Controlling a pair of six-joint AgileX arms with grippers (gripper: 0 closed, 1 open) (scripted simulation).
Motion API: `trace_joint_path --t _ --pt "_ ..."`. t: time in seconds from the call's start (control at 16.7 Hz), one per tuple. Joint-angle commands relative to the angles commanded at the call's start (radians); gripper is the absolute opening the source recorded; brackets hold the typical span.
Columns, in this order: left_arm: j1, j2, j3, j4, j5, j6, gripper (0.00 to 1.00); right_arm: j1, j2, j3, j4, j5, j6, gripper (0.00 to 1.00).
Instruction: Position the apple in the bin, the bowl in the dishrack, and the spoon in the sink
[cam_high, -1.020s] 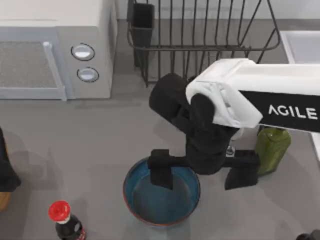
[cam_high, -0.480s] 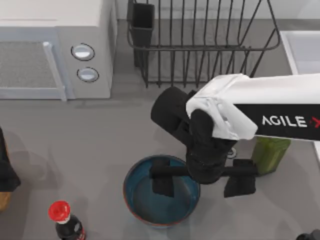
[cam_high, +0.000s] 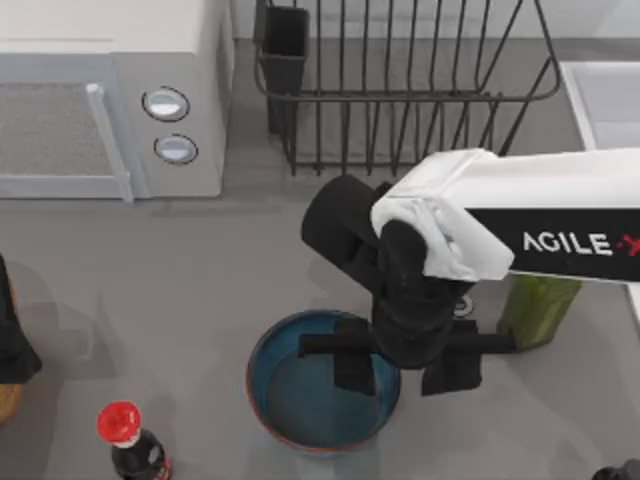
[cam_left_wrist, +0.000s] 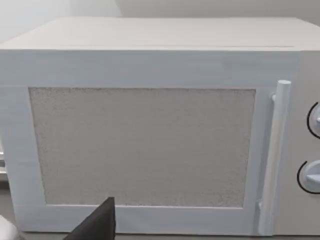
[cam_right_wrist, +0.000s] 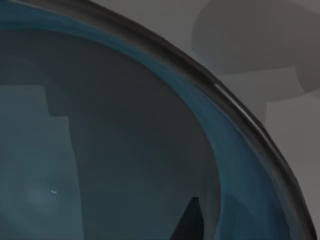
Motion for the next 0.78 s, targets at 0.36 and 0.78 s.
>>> trace_joint_path --t 0.36,0.78 --pt "0.000 0.000 0.000 0.000 0.000 0.000 1.00 0.000 0.000 0.000 0.000 0.000 0.000 0.00" --pt "0.000 0.000 0.000 0.000 0.000 0.000 1.00 -0.001 -0.002 0.001 -0.001 0.000 0.000 0.00"
